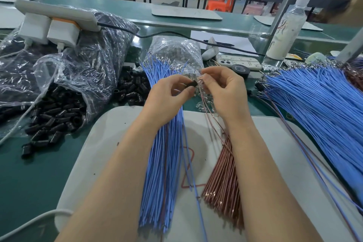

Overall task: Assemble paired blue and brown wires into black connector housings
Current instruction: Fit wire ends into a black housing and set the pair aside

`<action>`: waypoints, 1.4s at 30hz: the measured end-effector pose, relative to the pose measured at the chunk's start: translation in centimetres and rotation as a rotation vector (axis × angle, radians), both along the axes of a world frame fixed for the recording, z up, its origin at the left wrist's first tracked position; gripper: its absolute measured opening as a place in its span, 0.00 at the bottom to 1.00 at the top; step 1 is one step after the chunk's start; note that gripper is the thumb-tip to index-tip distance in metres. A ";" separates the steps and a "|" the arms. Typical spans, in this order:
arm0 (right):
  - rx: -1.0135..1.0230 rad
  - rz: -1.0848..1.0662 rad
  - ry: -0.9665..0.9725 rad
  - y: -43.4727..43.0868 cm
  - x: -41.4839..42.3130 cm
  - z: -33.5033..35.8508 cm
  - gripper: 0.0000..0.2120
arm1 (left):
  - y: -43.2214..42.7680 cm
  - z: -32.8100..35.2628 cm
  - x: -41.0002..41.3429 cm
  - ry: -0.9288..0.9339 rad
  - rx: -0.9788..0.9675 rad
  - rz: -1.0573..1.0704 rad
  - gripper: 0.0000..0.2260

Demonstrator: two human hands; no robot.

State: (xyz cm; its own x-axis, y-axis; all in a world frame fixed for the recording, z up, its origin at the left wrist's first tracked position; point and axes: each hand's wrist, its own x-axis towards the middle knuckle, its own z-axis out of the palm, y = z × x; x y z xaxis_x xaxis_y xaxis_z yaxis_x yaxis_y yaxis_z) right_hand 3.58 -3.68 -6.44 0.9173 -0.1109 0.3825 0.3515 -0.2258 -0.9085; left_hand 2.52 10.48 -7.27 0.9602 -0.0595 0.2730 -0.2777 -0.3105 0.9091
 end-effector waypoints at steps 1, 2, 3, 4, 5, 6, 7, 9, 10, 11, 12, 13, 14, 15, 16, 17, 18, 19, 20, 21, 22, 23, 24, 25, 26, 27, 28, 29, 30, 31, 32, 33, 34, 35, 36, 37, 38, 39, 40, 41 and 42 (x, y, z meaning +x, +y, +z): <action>0.000 -0.055 0.014 -0.3 0.2 -0.1 0.08 | 0.1 -0.1 0.1 -0.005 -0.021 0.025 0.06; -0.025 -0.105 0.039 -0.5 0.3 -0.3 0.08 | 0.2 -0.1 0.2 -0.006 -0.058 0.051 0.06; -0.080 -0.135 0.070 -0.7 0.5 -0.5 0.08 | 0.3 -0.2 0.3 -0.005 -0.104 0.071 0.06; -0.158 -0.143 0.106 -0.7 0.5 -0.7 0.07 | 0.3 -0.2 0.3 -0.009 -0.143 0.084 0.06; -0.245 -0.134 0.141 -0.6 0.6 -1.0 0.07 | 0.4 -0.2 0.4 -0.020 -0.166 0.096 0.06; -0.331 -0.123 0.170 -0.4 0.6 -1.3 0.07 | 0.4 -0.2 0.4 -0.034 -0.173 0.106 0.06; -0.408 -0.114 0.191 -0.2 0.6 -1.5 0.07 | 0.3 -0.3 0.5 -0.045 -0.173 0.113 0.06; -0.522 -0.092 0.221 0.0 0.6 -1.6 0.11 | 0.3 -0.3 0.6 -0.057 -0.178 0.124 0.06; -0.569 -0.082 0.225 -0.1 0.6 -1.5 0.12 | 0.3 -0.4 0.6 -0.059 -0.180 0.127 0.06; -0.611 -0.082 0.220 -0.2 0.6 -1.4 0.13 | 0.3 -0.4 0.6 -0.060 -0.180 0.126 0.06; -0.643 -0.088 0.208 -0.3 0.5 -1.3 0.13 | 0.3 -0.4 0.6 -0.060 -0.182 0.123 0.07; -0.667 -0.093 0.199 -0.3 0.4 -1.3 0.12 | 0.3 -0.4 0.6 -0.058 -0.185 0.121 0.07; -0.690 -0.096 0.199 -0.3 0.3 -1.2 0.11 | 0.3 -0.4 0.6 -0.056 -0.187 0.123 0.07; -0.720 -0.096 0.208 -0.3 0.2 -1.2 0.10 | 0.2 -0.4 0.6 -0.055 -0.183 0.132 0.07; -0.757 -0.096 0.221 -0.2 0.3 -1.3 0.10 | 0.2 -0.3 0.6 -0.055 -0.175 0.144 0.07; -0.800 -0.098 0.239 -0.1 0.4 -1.4 0.10 | 0.2 -0.4 0.6 -0.055 -0.169 0.155 0.06; -0.846 -0.100 0.263 0.0 0.4 -1.6 0.10 | 0.2 -0.3 0.6 -0.057 -0.164 0.162 0.05; -0.887 -0.100 0.293 0.1 0.5 -1.7 0.11 | 0.2 -0.3 0.6 -0.063 -0.159 0.166 0.05; -0.914 -0.103 0.319 0.2 0.6 -1.9 0.11 | 0.2 -0.3 0.5 -0.070 -0.149 0.167 0.05; -0.926 -0.112 0.335 0.3 0.6 -2.1 0.11 | 0.2 -0.3 0.4 -0.079 -0.135 0.169 0.06; -0.926 -0.129 0.340 0.4 0.7 -2.2 0.11 | 0.1 -0.2 0.4 -0.091 -0.115 0.172 0.07; -0.920 -0.148 0.336 0.5 0.7 -2.3 0.10 | 0.1 -0.2 0.3 -0.102 -0.089 0.178 0.09; -0.912 -0.166 0.331 0.6 0.7 -2.4 0.10 | 0.0 -0.2 0.3 -0.108 -0.065 0.185 0.09; -0.902 -0.179 0.327 0.6 0.8 -2.4 0.10 | -0.1 -0.2 0.3 -0.111 -0.047 0.188 0.09; -0.893 -0.188 0.325 0.7 0.8 -2.4 0.10 | -0.1 -0.2 0.3 -0.110 -0.037 0.185 0.08; -0.889 -0.194 0.324 0.7 0.8 -2.4 0.10 | -0.2 -0.3 0.3 -0.111 -0.033 0.177 0.08; -0.889 -0.200 0.322 0.7 0.8 -2.4 0.10 | -0.2 -0.3 0.3 -0.111 -0.034 0.168 0.07; -0.891 -0.205 0.320 0.7 0.7 -2.4 0.09 | -0.2 -0.4 0.3 -0.110 -0.041 0.158 0.07; -0.895 -0.210 0.317 0.7 0.7 -2.4 0.09 | -0.1 -0.4 0.3 -0.106 -0.048 0.149 0.07; -0.902 -0.215 0.316 0.6 0.7 -2.3 0.10 | -0.1 -0.4 0.3 -0.103 -0.052 0.143 0.08; -0.913 -0.221 0.324 0.6 0.7 -2.3 0.11 | 0.0 -0.4 0.3 -0.102 -0.055 0.137 0.08; -0.927 -0.228 0.340 0.5 0.7 -2.2 0.12 | 0.0 -0.5 0.3 -0.104 -0.060 0.129 0.08; -0.938 -0.235 0.361 0.5 0.7 -2.1 0.14 | 0.0 -0.5 0.3 -0.106 -0.069 0.119 0.09; -0.944 -0.241 0.381 0.4 0.7 -2.1 0.14 | -0.1 -0.5 0.3 -0.109 -0.077 0.110 0.10; -0.947 -0.246 0.396 0.4 0.6 -2.1 0.15 | -0.1 -0.5 0.2 -0.111 -0.083 0.102 0.12; -0.946 -0.253 0.402 0.5 0.6 -2.1 0.15 | -0.1 -0.6 0.2 -0.111 -0.088 0.096 0.13; -0.941 -0.261 0.400 0.6 0.7 -2.2 0.15 | -0.1 -0.6 0.2 -0.111 -0.092 0.091 0.14; -0.934 -0.271 0.391 0.6 0.7 -2.3 0.14 | -0.1 -0.7 0.2 -0.112 -0.095 0.088 0.14; -0.927 -0.278 0.378 0.7 0.8 -2.4 0.13 | 0.0 -0.7 0.2 -0.112 -0.096 0.087 0.14; -0.922 -0.283 0.370 0.7 0.8 -2.5 0.12 | 0.0 -0.8 0.2 -0.111 -0.098 0.084 0.14; -0.921 -0.286 0.367 0.7 0.9 -2.6 0.11 | -0.1 -0.8 0.3 -0.109 -0.100 0.081 0.14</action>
State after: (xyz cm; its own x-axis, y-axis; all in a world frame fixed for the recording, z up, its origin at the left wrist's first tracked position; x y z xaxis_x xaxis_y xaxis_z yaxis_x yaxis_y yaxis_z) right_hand 4.43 -3.00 -9.00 0.9801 -0.1490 0.1313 -0.0888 -0.9203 -0.3810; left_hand 2.78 10.42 -8.03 0.9251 0.0494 0.3765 -0.3541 -0.2452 0.9025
